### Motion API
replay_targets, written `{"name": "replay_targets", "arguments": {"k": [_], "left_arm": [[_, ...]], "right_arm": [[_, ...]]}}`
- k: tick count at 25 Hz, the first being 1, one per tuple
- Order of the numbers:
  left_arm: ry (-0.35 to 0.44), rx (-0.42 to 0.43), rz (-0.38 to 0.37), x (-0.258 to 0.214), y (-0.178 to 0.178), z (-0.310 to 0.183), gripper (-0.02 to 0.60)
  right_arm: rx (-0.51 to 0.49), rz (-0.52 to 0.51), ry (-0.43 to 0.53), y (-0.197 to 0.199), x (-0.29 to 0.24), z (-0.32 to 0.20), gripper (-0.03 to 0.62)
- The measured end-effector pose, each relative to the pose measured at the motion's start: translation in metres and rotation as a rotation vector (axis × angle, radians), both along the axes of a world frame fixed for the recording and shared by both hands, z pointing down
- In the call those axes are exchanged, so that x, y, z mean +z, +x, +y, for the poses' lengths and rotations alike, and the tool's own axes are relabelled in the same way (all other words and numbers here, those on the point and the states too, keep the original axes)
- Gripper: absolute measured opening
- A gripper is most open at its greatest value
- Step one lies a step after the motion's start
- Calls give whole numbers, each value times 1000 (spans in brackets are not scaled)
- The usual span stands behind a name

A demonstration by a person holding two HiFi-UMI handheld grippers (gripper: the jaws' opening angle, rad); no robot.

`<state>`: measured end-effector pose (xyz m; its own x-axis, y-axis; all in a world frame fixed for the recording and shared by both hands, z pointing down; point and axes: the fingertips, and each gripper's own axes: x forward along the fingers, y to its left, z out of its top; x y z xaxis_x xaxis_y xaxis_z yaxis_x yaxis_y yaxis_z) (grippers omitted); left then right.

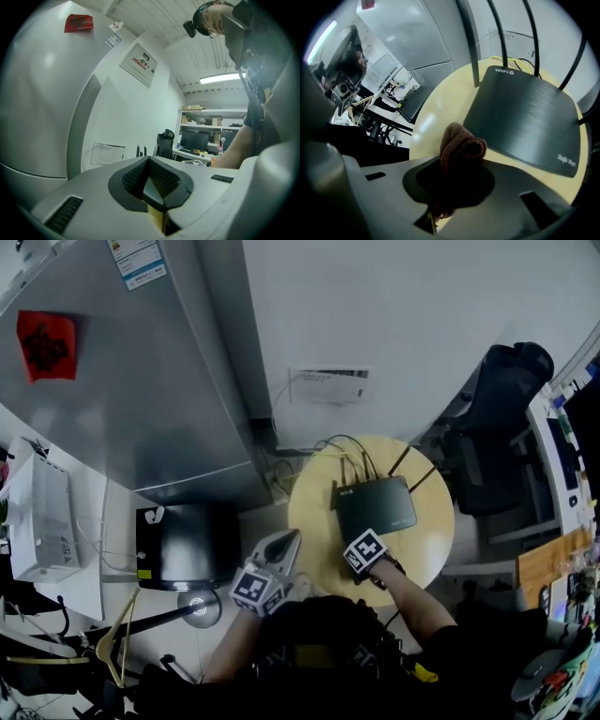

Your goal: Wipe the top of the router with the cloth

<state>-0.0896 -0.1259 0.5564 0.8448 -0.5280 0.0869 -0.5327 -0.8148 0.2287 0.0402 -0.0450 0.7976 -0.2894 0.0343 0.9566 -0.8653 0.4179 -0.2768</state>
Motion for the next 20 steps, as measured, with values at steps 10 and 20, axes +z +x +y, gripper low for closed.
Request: {"name": "replay_targets", "arguments": {"k": [10, 20], "left_arm": [[8, -97, -19, -5, -5, 13, -3], [49, -127, -45, -25, 36, 53, -3]], "right_arm": [[-98, -103, 70, -28, -13, 1, 58], [-255, -210, 247, -19, -70, 35, 58]]}}
